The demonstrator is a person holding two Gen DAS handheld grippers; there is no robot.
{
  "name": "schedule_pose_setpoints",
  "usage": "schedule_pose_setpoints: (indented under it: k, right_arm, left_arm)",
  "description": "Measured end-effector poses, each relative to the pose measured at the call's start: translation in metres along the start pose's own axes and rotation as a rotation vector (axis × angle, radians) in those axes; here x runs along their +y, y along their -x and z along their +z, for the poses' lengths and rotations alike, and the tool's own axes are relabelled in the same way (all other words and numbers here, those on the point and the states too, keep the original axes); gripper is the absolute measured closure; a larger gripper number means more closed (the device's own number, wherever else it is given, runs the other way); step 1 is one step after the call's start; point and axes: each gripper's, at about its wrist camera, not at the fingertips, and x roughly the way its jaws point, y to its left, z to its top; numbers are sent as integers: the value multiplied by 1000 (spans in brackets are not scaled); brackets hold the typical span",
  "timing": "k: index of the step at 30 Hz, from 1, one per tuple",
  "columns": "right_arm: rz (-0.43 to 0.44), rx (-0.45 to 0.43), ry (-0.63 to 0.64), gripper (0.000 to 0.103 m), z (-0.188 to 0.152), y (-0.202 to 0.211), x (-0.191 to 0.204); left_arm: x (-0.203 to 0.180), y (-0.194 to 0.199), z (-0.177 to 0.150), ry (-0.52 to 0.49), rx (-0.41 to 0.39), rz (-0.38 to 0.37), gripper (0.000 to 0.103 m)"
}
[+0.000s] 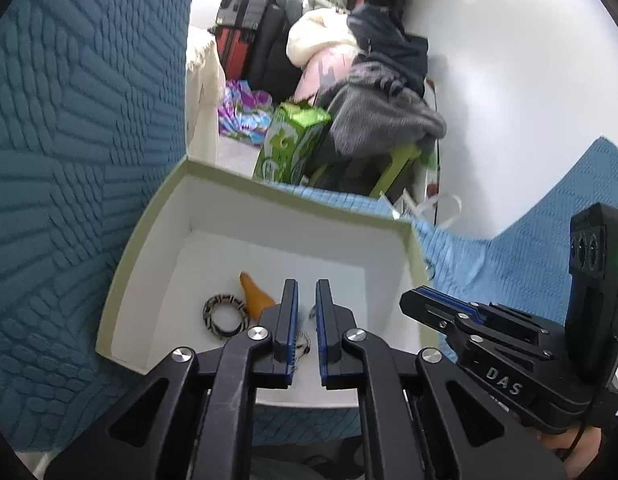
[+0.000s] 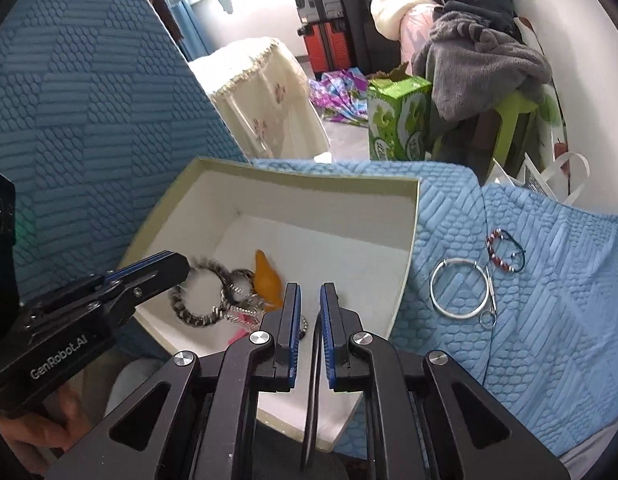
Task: Organize jewelry
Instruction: 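Lower the coil bracelet and flower pendant into the green box and open both tools, then grasp the thin silver pin on the sofa with the right tool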
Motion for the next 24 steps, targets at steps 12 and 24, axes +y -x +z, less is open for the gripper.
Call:
schedule_pose_setpoints:
  k: [12, 24]
  right_arm:
    - [23, -187, 45, 80, 23, 91, -30]
    - [-25, -181, 34, 81, -16, 101, -114]
  left_arm:
    - [-54, 32, 13, -34, -113, -36, 61]
    - [-127, -17, -12, -77, 1, -144, 81]
